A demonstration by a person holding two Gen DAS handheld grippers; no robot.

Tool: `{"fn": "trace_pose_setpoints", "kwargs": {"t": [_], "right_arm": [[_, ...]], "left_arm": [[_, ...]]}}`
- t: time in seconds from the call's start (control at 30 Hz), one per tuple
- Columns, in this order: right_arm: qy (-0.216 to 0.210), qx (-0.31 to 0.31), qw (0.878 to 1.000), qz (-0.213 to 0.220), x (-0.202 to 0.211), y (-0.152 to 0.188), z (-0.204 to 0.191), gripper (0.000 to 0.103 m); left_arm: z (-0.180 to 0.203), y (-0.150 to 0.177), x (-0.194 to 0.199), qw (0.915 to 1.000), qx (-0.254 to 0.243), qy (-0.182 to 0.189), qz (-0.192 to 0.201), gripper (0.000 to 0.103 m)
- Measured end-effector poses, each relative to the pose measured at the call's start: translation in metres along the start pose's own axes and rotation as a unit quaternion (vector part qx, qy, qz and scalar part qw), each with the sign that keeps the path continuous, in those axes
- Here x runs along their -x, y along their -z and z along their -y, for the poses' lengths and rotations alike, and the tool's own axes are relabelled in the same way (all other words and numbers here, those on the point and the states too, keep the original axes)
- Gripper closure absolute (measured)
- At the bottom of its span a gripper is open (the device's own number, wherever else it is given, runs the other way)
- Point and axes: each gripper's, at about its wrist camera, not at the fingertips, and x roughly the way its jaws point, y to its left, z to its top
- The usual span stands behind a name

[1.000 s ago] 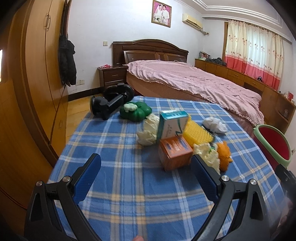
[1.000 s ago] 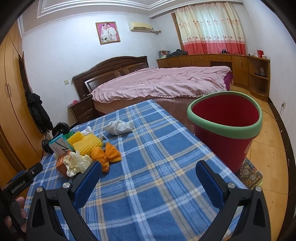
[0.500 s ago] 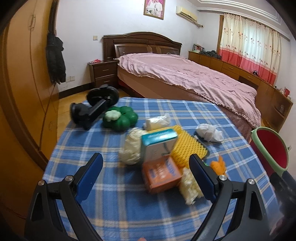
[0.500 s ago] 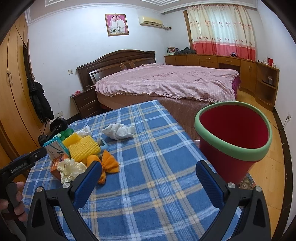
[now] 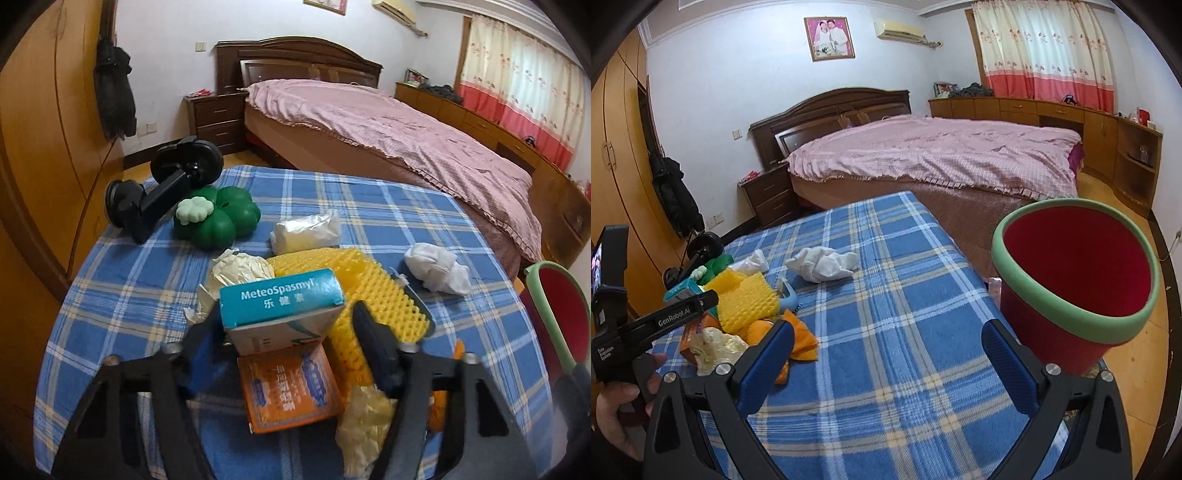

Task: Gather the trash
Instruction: 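Grasp the teal MeteoSpasmyl box with the left tool while the right tool grasps the orange cloth bundle, then carry the box in the left tool while the right tool carries the orange bundle over the red bucket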

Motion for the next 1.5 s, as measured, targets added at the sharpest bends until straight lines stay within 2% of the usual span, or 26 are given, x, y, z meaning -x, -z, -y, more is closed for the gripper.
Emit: {"fn": "trace_pose_setpoints", "kwargs": {"t": [0.03,0.13,0.27,0.43,0.57,0.77,0.97,1.0,1.1,1.23,1.37,1.5], "right_arm": [[-0.003,-0.001,1.0,-0.009,-0.004,-0.001,0.002,0.0],[-0.035,-0.007,0.999,-0.031,-0.013,-0.004,0.009,0.0],[-0.063,-0.005,0.997,-0.046,-0.022,-0.009,0.013,0.0],[-0.089,-0.003,0.993,-0.076,-0.037,-0.013,0.007,0.0],[-0.095,0.008,0.991,-0.09,-0.041,-0.011,-0.003,0.0],[-0.095,0.014,0.99,-0.1,-0.041,-0.003,-0.022,0.0],[-0.073,0.018,0.99,-0.117,-0.049,0.009,-0.047,0.0],[-0.073,0.016,0.99,-0.118,-0.05,0.011,-0.05,0.002],[-0.079,0.008,0.989,-0.127,-0.056,0.01,-0.061,0.019],[-0.08,0.011,0.988,-0.132,-0.064,0.009,-0.073,0.033],[-0.079,0.019,0.987,-0.139,-0.07,0.011,-0.085,0.041],[-0.085,0.012,0.986,-0.143,-0.074,0.012,-0.091,0.055]], "left_arm": [[0.0,0.0,0.0,1.0,0.006,-0.007,0.003,0.049],[-0.002,-0.001,0.004,0.9997,0.019,0.005,0.014,0.05],[0.001,-0.004,0.015,0.9995,0.012,-0.009,0.028,0.05],[-0.005,-0.008,0.032,0.9988,0.032,-0.011,0.036,0.05],[-0.016,-0.008,0.048,0.9981,0.036,-0.009,0.049,0.05],[-0.035,-0.007,0.063,0.9975,0.004,-0.022,0.067,0.05],[-0.058,-0.007,0.057,0.9977,-0.01,-0.004,0.067,0.05],[-0.061,-0.007,0.057,0.9976,-0.01,-0.001,0.068,0.05],[-0.071,-0.007,0.055,0.9968,-0.012,0.007,0.079,0.05],[-0.083,-0.005,0.049,0.9962,-0.012,0.02,0.084,0.05],[-0.091,-0.004,0.04,0.9963,-0.009,0.04,0.076,0.05],[-0.096,-0.006,0.028,0.9957,-0.008,0.067,0.063,0.05]]}}
